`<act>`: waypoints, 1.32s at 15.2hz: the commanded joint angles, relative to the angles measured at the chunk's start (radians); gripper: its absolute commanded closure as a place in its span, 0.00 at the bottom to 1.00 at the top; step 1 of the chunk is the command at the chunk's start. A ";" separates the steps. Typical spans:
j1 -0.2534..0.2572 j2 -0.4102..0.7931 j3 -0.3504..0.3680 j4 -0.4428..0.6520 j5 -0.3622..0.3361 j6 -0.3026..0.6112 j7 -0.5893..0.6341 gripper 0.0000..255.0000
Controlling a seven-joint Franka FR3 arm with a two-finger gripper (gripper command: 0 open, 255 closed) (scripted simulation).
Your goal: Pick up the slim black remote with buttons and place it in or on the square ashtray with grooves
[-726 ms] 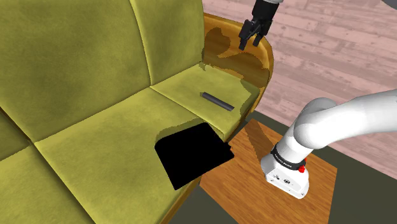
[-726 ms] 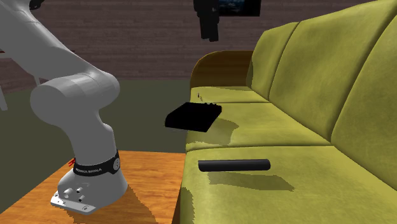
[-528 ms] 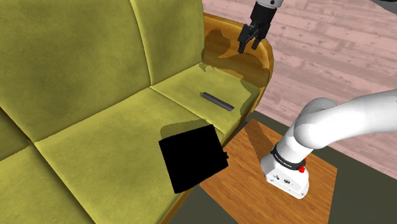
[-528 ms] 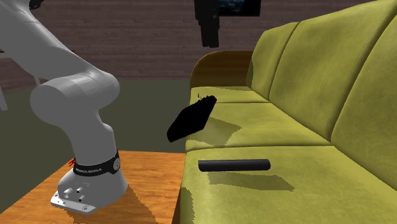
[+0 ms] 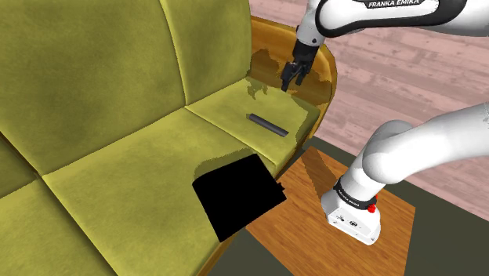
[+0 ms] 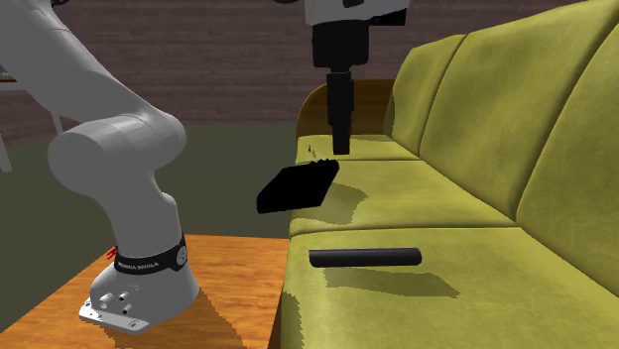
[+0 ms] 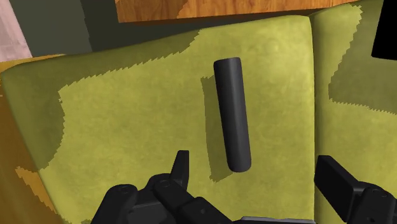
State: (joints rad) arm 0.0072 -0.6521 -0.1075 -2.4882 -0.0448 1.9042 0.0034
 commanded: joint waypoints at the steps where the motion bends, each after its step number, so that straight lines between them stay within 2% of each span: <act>1: 0.008 0.037 -0.012 -0.034 0.007 0.061 -0.020 0.00; 11: 0.056 0.302 -0.089 -0.156 0.066 0.384 -0.166 0.00; 20: 0.070 0.389 -0.096 -0.200 0.091 0.513 -0.186 0.00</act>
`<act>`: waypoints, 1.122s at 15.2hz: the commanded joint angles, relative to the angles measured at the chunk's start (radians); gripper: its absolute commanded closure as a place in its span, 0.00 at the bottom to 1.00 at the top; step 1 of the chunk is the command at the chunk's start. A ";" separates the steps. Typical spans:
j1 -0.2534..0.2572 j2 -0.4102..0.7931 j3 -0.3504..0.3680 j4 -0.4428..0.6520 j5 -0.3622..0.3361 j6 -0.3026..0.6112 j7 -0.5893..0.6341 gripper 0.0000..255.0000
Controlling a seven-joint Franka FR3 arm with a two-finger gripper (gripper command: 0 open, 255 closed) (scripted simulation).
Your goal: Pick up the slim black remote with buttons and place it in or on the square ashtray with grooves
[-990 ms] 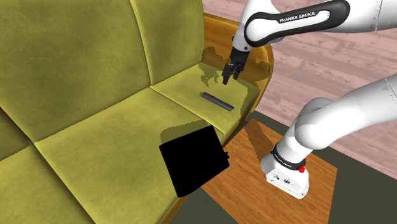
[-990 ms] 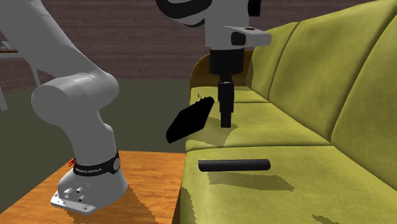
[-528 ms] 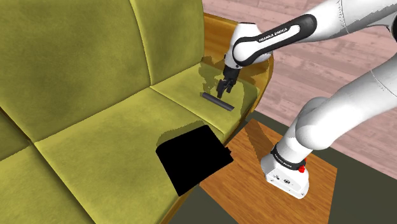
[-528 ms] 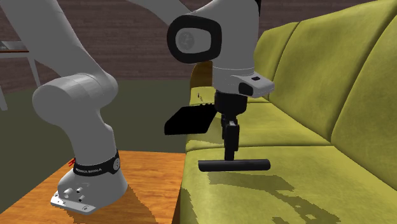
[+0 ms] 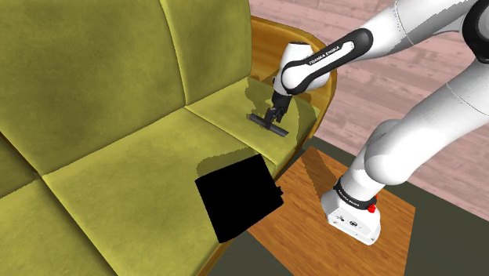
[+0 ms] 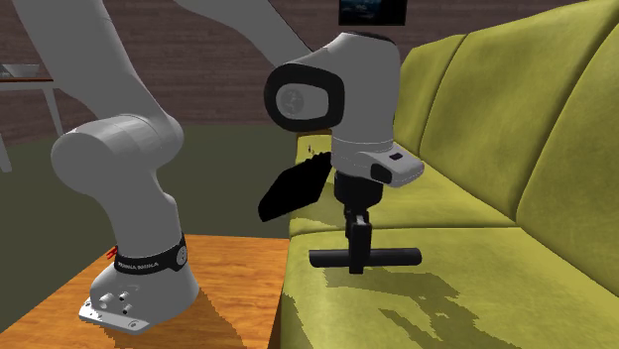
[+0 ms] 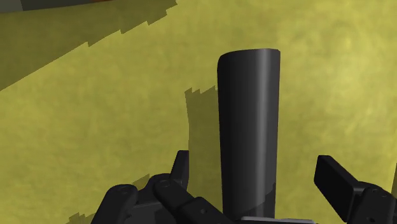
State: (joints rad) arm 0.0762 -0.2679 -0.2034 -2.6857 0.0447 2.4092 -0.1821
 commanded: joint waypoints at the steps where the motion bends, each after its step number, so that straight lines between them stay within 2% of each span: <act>1: 0.001 0.005 0.000 -0.003 0.002 0.008 0.000 0.00; 7: 0.001 0.005 0.000 -0.003 0.002 0.008 0.000 0.00; 8: 0.001 0.005 0.000 -0.003 0.002 0.008 0.000 1.00; 17: 0.002 0.005 0.000 -0.003 0.002 0.008 0.000 1.00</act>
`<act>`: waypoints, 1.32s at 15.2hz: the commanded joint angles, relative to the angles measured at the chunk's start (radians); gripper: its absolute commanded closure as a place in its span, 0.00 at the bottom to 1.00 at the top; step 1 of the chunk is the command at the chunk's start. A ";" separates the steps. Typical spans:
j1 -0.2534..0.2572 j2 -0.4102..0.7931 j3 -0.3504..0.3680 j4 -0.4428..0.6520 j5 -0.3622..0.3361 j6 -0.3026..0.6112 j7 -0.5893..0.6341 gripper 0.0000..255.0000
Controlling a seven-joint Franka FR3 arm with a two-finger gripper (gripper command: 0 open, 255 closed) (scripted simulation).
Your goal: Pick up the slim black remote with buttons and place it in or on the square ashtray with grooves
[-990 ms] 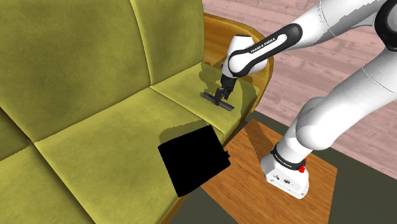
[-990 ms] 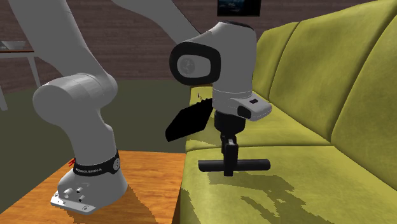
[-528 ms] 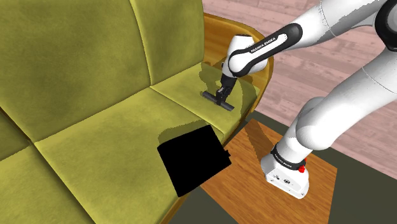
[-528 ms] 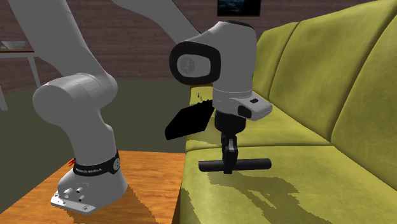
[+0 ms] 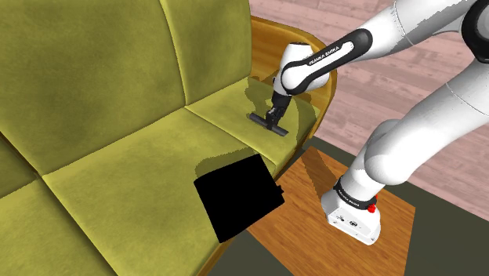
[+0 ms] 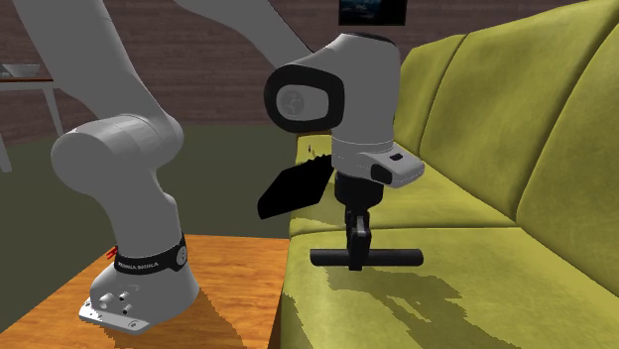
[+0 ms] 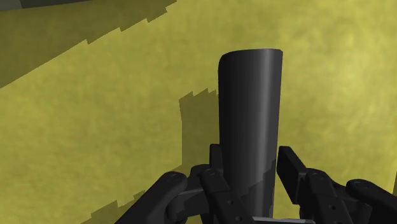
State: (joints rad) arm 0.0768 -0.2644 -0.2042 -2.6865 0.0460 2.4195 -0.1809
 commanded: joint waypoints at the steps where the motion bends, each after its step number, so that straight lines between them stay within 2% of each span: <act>1: 0.000 -0.011 0.002 0.003 -0.003 -0.019 0.003 1.00; 20: -0.017 -0.182 0.027 0.138 -0.038 -0.322 0.048 1.00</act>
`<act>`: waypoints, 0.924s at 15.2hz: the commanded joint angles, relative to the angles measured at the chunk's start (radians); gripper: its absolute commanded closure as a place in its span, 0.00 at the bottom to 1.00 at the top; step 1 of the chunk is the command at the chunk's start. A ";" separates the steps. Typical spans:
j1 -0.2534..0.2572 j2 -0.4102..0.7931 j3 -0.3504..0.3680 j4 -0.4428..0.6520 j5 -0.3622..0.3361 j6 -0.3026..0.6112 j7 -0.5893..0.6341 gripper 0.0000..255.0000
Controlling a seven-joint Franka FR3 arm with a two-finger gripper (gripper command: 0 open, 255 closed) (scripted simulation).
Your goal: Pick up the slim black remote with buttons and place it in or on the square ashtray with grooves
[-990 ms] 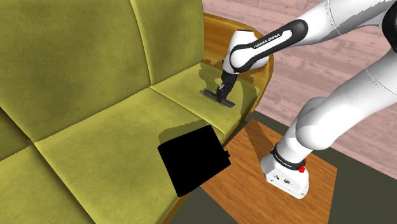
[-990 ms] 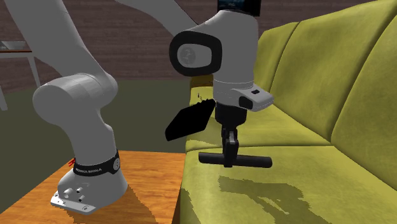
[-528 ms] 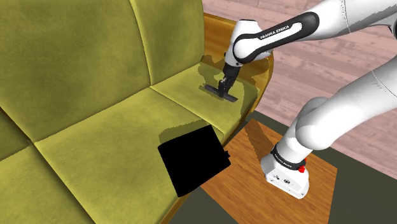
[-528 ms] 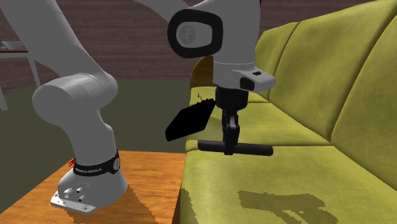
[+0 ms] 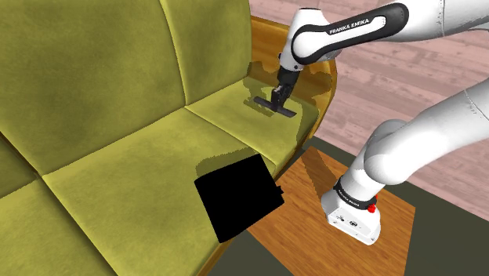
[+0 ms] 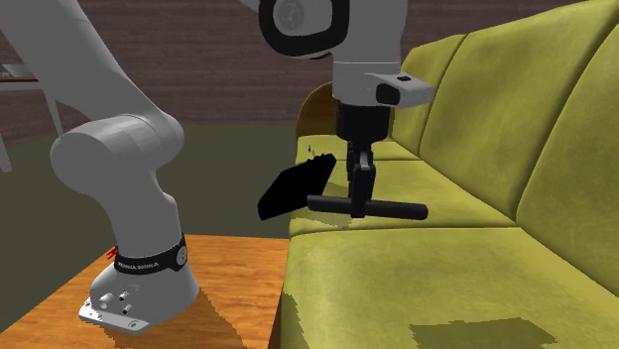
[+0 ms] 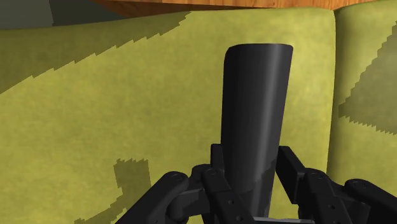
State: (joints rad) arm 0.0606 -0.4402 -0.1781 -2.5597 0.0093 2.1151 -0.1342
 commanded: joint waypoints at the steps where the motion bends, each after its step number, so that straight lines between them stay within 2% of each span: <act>1: -0.001 -0.012 0.002 0.020 -0.001 -0.032 0.003 1.00; 4: -0.001 -0.025 0.004 0.044 -0.003 -0.069 0.007 1.00; 14: 0.115 -0.171 0.203 -0.088 0.100 -0.067 0.251 1.00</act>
State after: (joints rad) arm 0.1600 -0.6062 0.0015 -2.6440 0.0948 2.0470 0.0876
